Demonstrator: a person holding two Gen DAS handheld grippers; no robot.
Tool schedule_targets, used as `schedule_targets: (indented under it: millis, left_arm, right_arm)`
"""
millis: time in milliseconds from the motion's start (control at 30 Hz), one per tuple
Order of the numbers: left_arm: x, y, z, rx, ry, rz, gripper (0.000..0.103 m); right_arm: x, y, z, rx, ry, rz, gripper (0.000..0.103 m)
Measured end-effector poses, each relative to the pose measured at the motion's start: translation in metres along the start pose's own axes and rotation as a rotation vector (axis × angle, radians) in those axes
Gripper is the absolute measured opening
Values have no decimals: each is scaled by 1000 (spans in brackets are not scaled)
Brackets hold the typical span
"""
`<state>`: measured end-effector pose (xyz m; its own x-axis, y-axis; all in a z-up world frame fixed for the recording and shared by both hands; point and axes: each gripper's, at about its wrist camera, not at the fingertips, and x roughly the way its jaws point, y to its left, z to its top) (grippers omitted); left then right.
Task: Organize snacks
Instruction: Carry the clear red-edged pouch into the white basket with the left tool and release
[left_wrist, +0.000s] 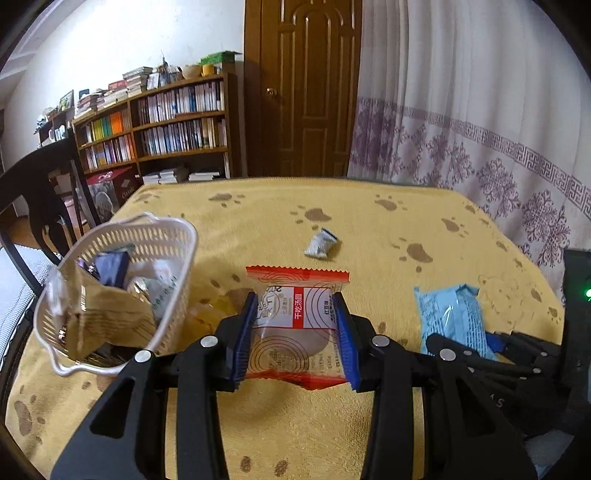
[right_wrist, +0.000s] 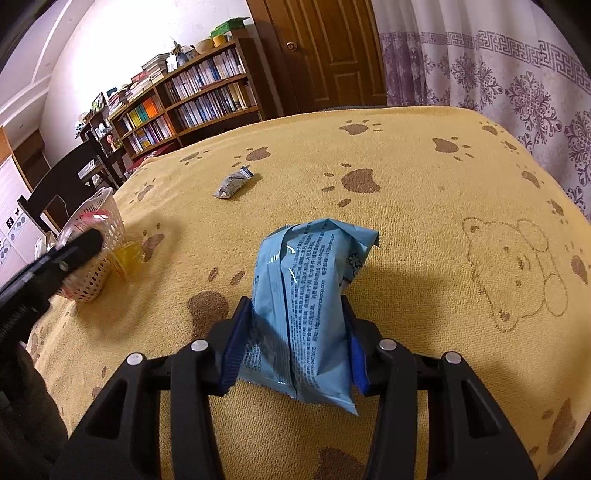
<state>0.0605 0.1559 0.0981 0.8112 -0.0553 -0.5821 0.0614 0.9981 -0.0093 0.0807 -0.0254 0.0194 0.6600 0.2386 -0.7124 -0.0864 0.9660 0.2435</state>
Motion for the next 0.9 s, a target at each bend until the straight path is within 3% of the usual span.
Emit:
schedule_targets:
  millis: [900]
  left_arm:
    - [-26,44,28,-1,-146,199,41]
  right_arm:
    - [-7,3,0,-11,-30,-3,46]
